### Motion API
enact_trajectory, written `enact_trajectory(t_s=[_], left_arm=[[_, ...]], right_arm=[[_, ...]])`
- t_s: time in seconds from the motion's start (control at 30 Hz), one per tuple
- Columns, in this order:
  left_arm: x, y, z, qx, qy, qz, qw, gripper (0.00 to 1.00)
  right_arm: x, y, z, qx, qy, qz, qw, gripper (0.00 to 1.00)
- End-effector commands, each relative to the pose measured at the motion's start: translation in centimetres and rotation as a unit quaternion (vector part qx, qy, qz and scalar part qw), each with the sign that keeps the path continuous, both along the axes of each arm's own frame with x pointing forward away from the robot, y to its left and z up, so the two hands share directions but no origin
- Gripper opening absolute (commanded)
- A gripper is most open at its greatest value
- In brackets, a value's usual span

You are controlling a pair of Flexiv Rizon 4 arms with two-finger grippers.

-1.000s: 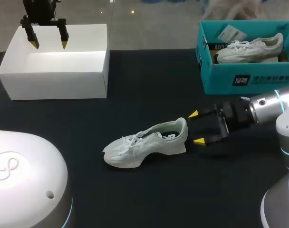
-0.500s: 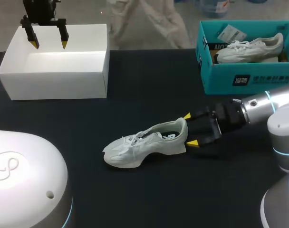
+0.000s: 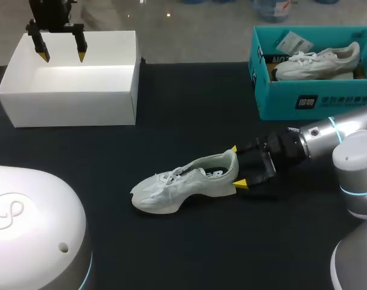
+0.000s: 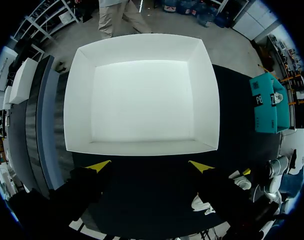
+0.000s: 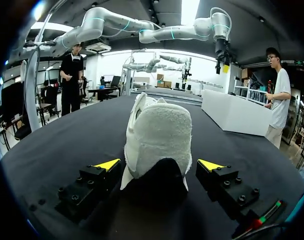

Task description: Take the shoe out of the shoebox, open the shoe tongue, remove and reinsert the insole, then place the shoe into the shoebox

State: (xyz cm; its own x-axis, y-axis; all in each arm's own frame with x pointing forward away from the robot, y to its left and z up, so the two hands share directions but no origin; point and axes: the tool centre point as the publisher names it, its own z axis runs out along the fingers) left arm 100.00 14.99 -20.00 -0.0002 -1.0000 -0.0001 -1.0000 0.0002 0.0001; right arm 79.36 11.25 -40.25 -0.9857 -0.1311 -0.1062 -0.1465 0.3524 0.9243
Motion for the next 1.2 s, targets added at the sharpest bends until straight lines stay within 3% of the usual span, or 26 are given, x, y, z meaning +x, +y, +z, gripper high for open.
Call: enact_trajectory(t_s=[0.03,0.77,1.2], left_arm=[[0.0,0.0,0.0,0.0,0.0,0.0,1.0,1.0],[0.0,0.0,0.0,0.0,0.0,0.0,1.0,1.0],[0.0,0.0,0.0,0.0,0.0,0.0,1.0,1.0]], right_arm=[[-0.5,0.1,-0.3,0.002,0.0,-0.004,1.0,1.0],[-3.9,0.4,-0.8,0.017,0.004,-0.044,0.999,1.0],[-4.0,0.8,-1.1,0.018,0.004,-0.051,0.999,1.0]])
